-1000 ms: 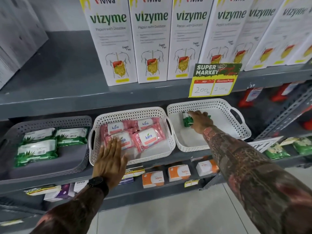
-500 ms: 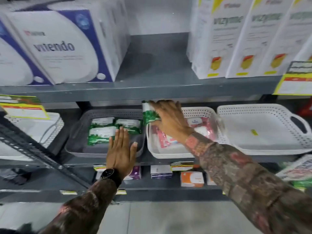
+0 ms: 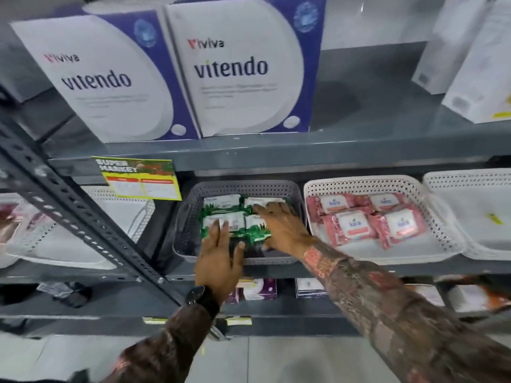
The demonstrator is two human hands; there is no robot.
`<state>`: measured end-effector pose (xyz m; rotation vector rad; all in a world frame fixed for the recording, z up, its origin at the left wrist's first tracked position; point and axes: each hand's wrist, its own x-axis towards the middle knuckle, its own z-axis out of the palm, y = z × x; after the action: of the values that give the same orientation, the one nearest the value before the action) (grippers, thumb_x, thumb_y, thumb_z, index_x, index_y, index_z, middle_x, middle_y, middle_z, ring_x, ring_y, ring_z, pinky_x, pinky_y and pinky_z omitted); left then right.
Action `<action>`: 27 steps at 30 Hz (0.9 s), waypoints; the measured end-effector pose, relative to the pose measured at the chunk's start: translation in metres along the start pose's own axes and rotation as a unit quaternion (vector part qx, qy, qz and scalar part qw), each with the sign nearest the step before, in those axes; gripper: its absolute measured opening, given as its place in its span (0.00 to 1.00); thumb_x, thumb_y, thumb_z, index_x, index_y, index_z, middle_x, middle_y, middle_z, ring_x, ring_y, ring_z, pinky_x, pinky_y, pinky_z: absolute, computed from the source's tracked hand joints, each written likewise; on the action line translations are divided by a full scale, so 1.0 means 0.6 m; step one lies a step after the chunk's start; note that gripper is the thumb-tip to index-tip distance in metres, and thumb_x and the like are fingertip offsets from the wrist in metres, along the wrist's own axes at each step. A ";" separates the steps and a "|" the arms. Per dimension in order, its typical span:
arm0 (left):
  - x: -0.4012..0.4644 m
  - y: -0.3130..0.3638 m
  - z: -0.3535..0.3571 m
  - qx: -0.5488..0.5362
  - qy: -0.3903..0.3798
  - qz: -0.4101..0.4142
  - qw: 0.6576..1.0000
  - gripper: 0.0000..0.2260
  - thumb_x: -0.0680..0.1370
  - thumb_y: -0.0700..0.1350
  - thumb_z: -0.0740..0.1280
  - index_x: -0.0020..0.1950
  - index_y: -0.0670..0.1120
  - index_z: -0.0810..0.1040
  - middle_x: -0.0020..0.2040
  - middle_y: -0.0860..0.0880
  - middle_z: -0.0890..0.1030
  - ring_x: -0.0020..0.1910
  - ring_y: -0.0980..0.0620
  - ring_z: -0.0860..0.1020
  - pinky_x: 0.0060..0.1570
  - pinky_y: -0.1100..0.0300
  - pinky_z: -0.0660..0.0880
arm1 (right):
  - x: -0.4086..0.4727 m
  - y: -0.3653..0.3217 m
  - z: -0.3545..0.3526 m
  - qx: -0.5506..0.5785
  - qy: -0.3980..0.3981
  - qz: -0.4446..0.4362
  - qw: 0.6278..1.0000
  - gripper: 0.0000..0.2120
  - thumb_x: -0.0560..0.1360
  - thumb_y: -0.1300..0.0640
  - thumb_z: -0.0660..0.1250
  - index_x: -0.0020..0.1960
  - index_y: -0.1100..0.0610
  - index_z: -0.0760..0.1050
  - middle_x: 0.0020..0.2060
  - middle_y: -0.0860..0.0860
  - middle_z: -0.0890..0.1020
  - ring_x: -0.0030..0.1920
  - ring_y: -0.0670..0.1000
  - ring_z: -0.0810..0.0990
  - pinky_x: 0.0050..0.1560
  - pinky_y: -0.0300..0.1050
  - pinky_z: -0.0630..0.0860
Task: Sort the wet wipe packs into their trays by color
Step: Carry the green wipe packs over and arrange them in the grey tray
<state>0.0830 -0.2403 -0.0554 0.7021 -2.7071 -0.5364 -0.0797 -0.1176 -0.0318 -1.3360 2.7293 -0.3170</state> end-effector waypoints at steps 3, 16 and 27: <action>0.073 -0.043 -0.029 0.058 -0.023 0.013 0.998 0.29 0.79 0.52 0.66 0.79 0.45 0.67 0.75 0.40 0.72 0.72 0.36 0.72 0.65 0.42 0.76 | -0.003 0.009 -0.011 -0.008 0.002 0.004 1.000 0.45 0.72 0.65 0.76 0.82 0.49 0.58 0.75 0.57 0.70 0.74 0.61 0.68 0.73 0.59 0.72; 0.176 -0.126 -0.059 0.177 -0.255 0.114 0.944 0.39 0.76 0.51 0.75 0.82 0.47 0.60 0.82 0.43 0.62 0.78 0.42 0.66 0.75 0.53 0.65 | 0.014 -0.029 0.011 -0.014 -0.071 0.031 0.997 0.32 0.78 0.61 0.72 0.79 0.49 0.67 0.68 0.56 0.78 0.65 0.59 0.80 0.64 0.57 0.80; 0.197 -0.095 -0.030 0.115 -0.184 0.085 0.972 0.31 0.84 0.61 0.47 0.83 0.45 0.56 0.84 0.45 0.55 0.82 0.43 0.55 0.80 0.48 0.55 | 0.082 -0.033 0.026 0.054 -0.045 0.090 0.993 0.38 0.83 0.33 0.52 0.84 0.52 0.46 0.85 0.55 0.47 0.84 0.61 0.45 0.81 0.67 0.45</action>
<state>0.0138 -0.3522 -0.0417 0.4510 -3.1778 -0.3400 -0.0923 -0.1706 -0.0422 -1.0427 2.6905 -0.3750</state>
